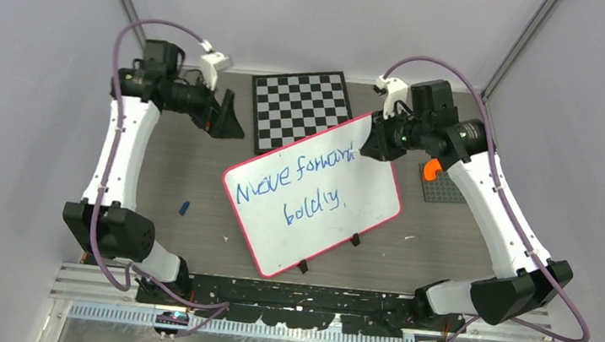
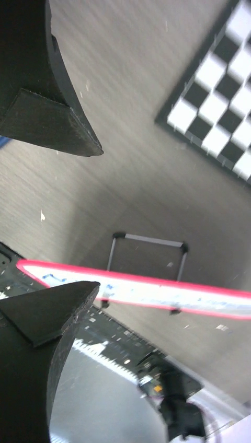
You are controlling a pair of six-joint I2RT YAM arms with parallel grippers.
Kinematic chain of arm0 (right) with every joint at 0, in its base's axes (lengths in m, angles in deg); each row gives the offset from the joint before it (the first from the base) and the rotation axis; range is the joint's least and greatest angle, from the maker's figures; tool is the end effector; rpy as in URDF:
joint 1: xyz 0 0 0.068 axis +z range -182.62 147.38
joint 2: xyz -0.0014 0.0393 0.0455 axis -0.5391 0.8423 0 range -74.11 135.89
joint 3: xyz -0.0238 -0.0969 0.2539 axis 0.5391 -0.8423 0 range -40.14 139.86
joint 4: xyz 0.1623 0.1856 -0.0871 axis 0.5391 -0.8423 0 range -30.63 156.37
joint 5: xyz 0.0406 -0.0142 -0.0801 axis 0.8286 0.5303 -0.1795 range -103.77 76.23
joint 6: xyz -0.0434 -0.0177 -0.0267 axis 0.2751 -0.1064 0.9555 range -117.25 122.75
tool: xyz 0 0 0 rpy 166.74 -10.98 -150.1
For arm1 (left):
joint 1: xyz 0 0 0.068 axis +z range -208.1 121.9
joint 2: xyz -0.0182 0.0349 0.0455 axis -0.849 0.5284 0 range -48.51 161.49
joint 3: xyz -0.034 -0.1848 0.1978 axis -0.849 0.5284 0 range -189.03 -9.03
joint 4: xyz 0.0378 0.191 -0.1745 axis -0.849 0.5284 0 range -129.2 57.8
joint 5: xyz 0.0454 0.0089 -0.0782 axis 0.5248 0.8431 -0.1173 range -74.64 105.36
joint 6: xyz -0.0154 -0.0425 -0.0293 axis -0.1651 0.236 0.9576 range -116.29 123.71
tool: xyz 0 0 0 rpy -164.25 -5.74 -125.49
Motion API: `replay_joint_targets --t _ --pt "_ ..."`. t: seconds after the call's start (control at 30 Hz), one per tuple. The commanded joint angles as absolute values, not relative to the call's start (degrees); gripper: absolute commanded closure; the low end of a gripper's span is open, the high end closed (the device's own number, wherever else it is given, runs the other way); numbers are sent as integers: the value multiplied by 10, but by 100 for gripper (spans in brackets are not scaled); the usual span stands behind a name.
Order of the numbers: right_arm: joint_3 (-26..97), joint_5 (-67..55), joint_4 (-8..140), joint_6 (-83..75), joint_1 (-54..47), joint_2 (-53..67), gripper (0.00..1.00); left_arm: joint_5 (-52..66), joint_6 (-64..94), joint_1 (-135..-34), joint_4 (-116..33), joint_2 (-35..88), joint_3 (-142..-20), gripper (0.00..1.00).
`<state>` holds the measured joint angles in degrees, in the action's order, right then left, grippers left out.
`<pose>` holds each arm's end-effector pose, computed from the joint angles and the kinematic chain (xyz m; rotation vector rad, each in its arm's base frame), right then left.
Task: Write a sentence on the whiteboard
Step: Write a sentence on the whiteboard, then close the whiteboard marker at the center of the board.
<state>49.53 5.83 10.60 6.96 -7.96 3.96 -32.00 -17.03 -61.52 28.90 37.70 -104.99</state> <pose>0.2408 0.1238 0.4049 -0.7524 2.2343 0.5760 0.2833 -0.0430 0.3941 0.7717 2.2206 -0.9119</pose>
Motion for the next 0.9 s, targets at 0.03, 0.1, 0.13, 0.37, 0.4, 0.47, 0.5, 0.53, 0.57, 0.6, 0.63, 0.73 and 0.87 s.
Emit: replay_joint_targets --t 0.03,0.1,0.13,0.37,0.4,0.47,0.5,0.53,0.57,0.6,0.63,0.73,0.87 --pt "527 141 149 28 -144 45 100 -285 -153 -486 303 358 -1129 7" --pt "519 153 157 17 -171 40 100 -244 -173 -443 325 364 -1127 6" --pt "515 159 160 14 -187 37 100 -218 -188 -427 337 368 -1117 6" --pt "500 206 163 7 -246 33 100 -114 -258 -359 325 341 -930 10" --pt "499 210 163 6 -249 33 100 -101 -265 -359 311 334 -894 11" --pt "495 213 162 6 -254 34 100 -92 -275 -359 277 323 -830 14" --pt "492 213 163 6 -255 35 100 -89 -276 -359 260 320 -801 16" --pt "489 213 164 6 -255 35 100 -88 -278 -360 244 320 -778 18" --pt "486 213 165 6 -257 36 100 -87 -279 -359 226 322 -756 20" --pt "482 212 167 5 -256 36 100 -84 -276 -359 208 328 -739 22" --pt "480 209 168 2 -256 37 100 -85 -276 -359 197 337 -727 26" --pt "478 192 165 -4 -258 45 100 -88 -278 -360 172 375 -708 37" --pt "476 128 160 -29 -257 57 100 -81 -275 -359 131 409 -689 44"
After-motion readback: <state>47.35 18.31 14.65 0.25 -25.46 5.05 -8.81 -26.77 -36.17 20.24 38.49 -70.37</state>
